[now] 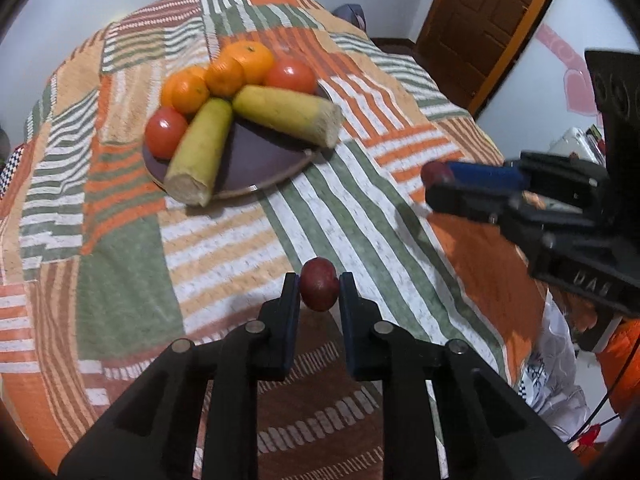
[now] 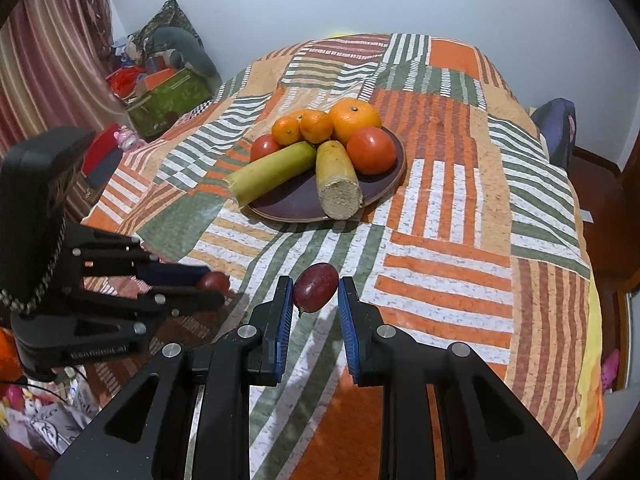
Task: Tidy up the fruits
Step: 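Carry both plums over the purple plate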
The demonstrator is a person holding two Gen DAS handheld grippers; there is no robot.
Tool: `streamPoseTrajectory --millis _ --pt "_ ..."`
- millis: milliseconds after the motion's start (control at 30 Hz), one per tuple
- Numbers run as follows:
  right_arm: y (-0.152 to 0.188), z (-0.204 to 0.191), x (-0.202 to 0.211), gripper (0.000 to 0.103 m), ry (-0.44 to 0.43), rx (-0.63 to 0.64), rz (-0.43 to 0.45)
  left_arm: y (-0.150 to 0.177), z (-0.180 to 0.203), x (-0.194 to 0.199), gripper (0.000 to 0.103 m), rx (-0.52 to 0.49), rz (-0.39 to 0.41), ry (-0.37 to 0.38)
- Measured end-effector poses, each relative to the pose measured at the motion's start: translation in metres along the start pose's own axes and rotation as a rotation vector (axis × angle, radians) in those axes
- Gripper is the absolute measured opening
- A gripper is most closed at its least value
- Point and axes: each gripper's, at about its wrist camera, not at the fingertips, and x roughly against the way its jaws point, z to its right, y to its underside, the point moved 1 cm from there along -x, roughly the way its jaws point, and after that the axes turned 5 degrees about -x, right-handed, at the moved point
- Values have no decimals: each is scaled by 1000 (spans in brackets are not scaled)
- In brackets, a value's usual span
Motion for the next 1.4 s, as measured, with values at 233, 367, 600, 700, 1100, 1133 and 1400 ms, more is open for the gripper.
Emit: streamPoseTrajectory --millis 233,367,600,700,1100,1133,1400 --pt "-10 -5 -4 21 -15 17 13 -17 -15 9 19 23 49 -26" --pt "-19 -7 -7 21 -26 22 20 -26 -25 12 19 38 64 -32" --pt "-38 -11 -20 21 -43 42 22 -42 -41 12 19 51 93 -49" --pt "-45 -11 -28 21 -48 49 22 -49 -49 10 19 64 106 -48" --pt "-73 -12 -56 21 -52 78 31 -74 -73 -6 19 96 134 -22" --pt "-76 -11 -58 21 -53 79 32 -75 -74 -7 19 96 137 -22" --pt "-95 -7 -73 21 -41 92 46 -90 -91 -16 19 113 150 -20"
